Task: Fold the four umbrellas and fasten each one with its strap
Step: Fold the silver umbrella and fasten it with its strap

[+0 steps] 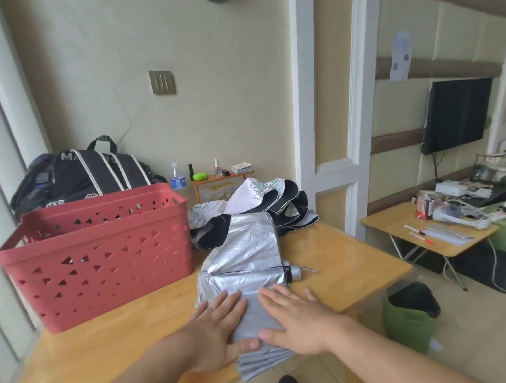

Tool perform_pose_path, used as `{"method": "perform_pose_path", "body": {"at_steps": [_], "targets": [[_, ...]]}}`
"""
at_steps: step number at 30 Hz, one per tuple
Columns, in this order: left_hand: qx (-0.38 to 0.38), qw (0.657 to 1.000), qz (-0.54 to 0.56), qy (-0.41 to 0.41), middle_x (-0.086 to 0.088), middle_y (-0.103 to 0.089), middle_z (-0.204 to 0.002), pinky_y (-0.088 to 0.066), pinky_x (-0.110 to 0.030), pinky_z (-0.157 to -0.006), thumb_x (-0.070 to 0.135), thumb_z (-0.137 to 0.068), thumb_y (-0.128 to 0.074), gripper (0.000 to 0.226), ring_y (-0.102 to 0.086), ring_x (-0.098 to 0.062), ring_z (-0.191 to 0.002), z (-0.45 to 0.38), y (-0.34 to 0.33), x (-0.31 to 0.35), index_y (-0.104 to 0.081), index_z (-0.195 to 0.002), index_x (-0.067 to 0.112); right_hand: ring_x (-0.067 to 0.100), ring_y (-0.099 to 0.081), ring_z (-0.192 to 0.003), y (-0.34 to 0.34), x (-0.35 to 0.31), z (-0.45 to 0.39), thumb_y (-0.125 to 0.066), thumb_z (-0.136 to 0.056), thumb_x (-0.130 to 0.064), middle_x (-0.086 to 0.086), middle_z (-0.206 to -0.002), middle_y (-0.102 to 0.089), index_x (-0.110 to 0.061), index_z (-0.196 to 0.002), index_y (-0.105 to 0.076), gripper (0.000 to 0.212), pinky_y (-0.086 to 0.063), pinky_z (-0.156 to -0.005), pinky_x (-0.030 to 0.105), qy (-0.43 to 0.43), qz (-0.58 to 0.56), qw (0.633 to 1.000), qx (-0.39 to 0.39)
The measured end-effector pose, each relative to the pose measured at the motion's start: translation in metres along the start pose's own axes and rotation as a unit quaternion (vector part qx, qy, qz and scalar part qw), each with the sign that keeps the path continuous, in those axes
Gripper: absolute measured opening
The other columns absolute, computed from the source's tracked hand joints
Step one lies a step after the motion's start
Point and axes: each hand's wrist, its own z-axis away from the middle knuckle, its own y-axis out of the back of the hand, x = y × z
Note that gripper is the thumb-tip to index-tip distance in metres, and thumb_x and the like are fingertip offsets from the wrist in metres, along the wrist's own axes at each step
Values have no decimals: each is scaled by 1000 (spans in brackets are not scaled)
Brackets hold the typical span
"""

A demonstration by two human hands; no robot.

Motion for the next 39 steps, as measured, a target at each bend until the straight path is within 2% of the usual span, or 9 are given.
{"method": "perform_pose_path", "body": {"at_steps": [5, 9, 12, 15, 19, 23, 31, 36, 39], "targets": [[21, 1000, -3, 3, 14, 24, -169, 15, -44, -127, 96, -84, -17, 104, 28, -11, -154, -6, -8, -2, 16, -163, 37, 4, 11, -157, 4, 0, -7, -30, -100, -74, -23, -170, 7, -33, -166, -5, 82, 3, -125, 58, -2, -33, 999, 12], [55, 998, 5, -3, 16, 15, -172, 9, -44, -128, 101, -74, -13, 111, 17, -11, -158, -7, -11, -3, 8, -164, 40, 17, -55, -125, 11, 8, -20, -44, -101, -54, -8, -132, -64, -21, -122, -68, 45, -45, -106, 42, 4, -68, 986, 152], [101, 995, 15, -8, 16, -25, -169, -23, -46, -125, 102, -76, -24, 101, -24, -16, -155, -5, 2, -4, -28, -160, 46, 14, -45, -130, -1, 15, -21, -48, -101, -48, -17, -138, -56, -29, -128, -67, 38, -40, -109, 37, 13, -64, 983, 169], [211, 971, 109, 27, 9, -75, -98, -56, -35, -83, 85, -90, -41, 65, -70, -14, -97, -20, 31, -13, -75, -101, 31, 11, -30, -141, -10, 19, -22, -37, -104, -53, -22, -156, -37, -36, -147, -52, 48, -33, -115, 43, 9, -33, 986, 162], [360, 912, 160, 111, -1, -69, -117, -50, -41, -97, 51, -89, -55, 45, -58, -30, -118, -60, 61, -33, -66, -129, 32, 11, -36, -134, -11, 20, -24, -36, -97, -61, -24, -148, -45, -41, -140, -58, 52, -37, -113, 45, 9, -47, 983, 178], [221, 898, 332, 186, -9, -40, -163, -33, -45, -120, 57, -98, -56, 87, -33, -37, -149, -86, 74, -31, -15, -166, 22, 9, -40, -130, -14, 24, -27, -34, -86, -70, -27, -142, -49, -42, -134, -63, 63, -38, -112, 45, 6, -82, 977, 197], [337, 757, 544, 130, -4, -65, -123, -53, -39, -103, 32, -85, -85, 87, -67, -23, -110, -97, 93, -27, -39, -158, 27, 10, -40, -129, -13, 21, -25, -40, -88, -67, -28, -139, -51, -40, -132, -64, 57, -38, -112, 44, 8, -94, 976, 197], [331, 730, 595, 57, -3, -72, -112, -50, -37, -103, 29, -85, -86, 82, -68, -20, -112, -78, 111, -20, -42, -154, 34, 9, -46, -128, -18, 21, -26, -40, -83, -71, -24, -137, -58, -37, -128, -69, 63, -41, -112, 42, 5, -112, 968, 225], [315, 745, 588, 27, -3, -68, -100, -52, -29, -78, 14, -90, -81, 75, -67, -19, -86, -66, 111, -10, -45, -153, 31, 5, -55, -124, -18, 21, -23, -61, -84, -68, -18, -130, -67, -32, -124, -73, 56, -44, -111, 33, 12, -155, 954, 257]]}}
